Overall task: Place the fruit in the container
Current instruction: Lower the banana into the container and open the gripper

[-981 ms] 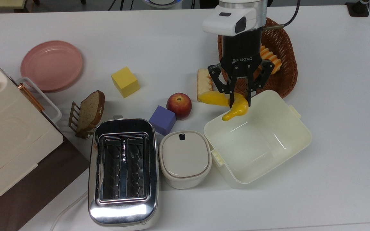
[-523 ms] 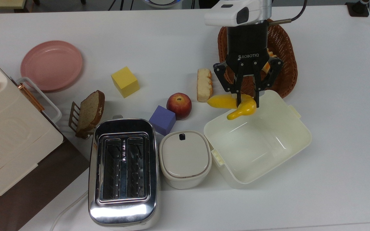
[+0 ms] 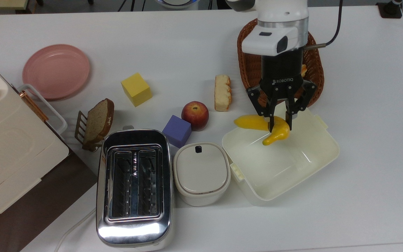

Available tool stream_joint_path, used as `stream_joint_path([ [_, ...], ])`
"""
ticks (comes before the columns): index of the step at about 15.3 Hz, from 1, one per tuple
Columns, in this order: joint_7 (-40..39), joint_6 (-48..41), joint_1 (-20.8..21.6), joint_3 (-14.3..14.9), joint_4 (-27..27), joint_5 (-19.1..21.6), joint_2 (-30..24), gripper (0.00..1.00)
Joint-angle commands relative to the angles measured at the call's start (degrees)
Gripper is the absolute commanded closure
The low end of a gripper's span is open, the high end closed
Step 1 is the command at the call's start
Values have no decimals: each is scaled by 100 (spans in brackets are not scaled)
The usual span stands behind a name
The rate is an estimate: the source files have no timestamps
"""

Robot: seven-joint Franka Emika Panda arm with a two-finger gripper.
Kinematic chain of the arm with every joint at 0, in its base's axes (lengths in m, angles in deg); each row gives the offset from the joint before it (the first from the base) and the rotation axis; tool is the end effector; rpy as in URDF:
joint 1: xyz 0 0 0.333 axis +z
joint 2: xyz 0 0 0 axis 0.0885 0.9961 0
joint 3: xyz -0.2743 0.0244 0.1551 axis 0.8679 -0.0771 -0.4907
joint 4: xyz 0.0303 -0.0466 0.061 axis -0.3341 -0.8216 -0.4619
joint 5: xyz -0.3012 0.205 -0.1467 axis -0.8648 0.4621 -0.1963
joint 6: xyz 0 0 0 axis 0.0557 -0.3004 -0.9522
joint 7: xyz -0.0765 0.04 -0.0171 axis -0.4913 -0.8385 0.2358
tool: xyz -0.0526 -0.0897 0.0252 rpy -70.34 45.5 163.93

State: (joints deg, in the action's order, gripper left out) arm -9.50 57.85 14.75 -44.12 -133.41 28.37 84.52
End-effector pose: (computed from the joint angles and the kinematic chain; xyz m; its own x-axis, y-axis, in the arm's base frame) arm 0.6803 0.2488 0.4994 0.7813 0.0673 0.6205 0.1199 -0.9918 -0.0434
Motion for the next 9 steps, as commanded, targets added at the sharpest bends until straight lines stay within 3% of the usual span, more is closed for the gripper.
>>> stream_joint_path([
  [1,237,84,114,103,397,-234,246,98],
  [9,237,84,114,103,494,-392,220,99],
])
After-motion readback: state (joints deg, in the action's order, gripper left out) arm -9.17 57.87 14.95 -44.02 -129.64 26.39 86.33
